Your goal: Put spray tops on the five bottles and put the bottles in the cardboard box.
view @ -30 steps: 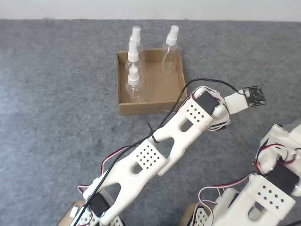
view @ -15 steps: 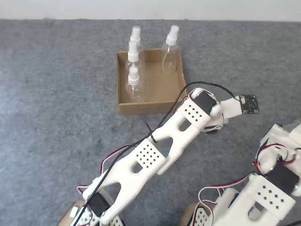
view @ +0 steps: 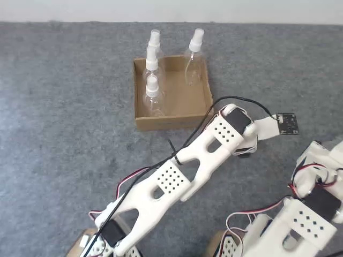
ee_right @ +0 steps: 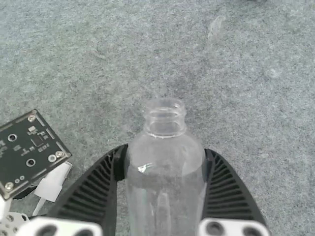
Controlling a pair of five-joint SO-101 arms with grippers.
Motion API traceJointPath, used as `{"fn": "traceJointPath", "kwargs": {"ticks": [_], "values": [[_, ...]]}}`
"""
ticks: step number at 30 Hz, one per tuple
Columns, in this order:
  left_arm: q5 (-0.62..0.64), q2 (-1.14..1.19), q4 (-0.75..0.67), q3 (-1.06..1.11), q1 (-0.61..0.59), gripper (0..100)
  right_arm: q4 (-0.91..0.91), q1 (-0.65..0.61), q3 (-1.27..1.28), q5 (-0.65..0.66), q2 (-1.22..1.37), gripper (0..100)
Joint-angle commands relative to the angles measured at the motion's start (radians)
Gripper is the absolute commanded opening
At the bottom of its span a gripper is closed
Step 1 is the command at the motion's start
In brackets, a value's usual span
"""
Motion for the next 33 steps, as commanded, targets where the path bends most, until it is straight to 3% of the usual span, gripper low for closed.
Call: {"fn": "traceJointPath", "kwargs": {"ticks": [1,7,13,19,27,33], "values": [[0.075,-0.032,0.037,-0.048,0.003,23,-0.016,-0.016,-0.015,0.0,-0.035,10.0],[0.155,-0.031,0.032,-0.113,0.008,25,-0.016,-0.016,-0.015,0.0,-0.035,10.0],[0.227,-0.006,-0.075,-0.105,0.005,25,-0.015,-0.016,-0.015,0.02,-0.035,10.0],[0.183,0.009,-0.057,-0.107,0.008,24,-0.015,-0.016,-0.015,0.02,-0.035,10.0],[0.138,0.012,-0.012,-0.104,0.023,13,-0.015,-0.016,-0.015,0.02,-0.035,10.0],[0.124,0.012,0.014,-0.104,0.031,13,-0.013,-0.016,-0.015,0.02,-0.035,10.0]]}}
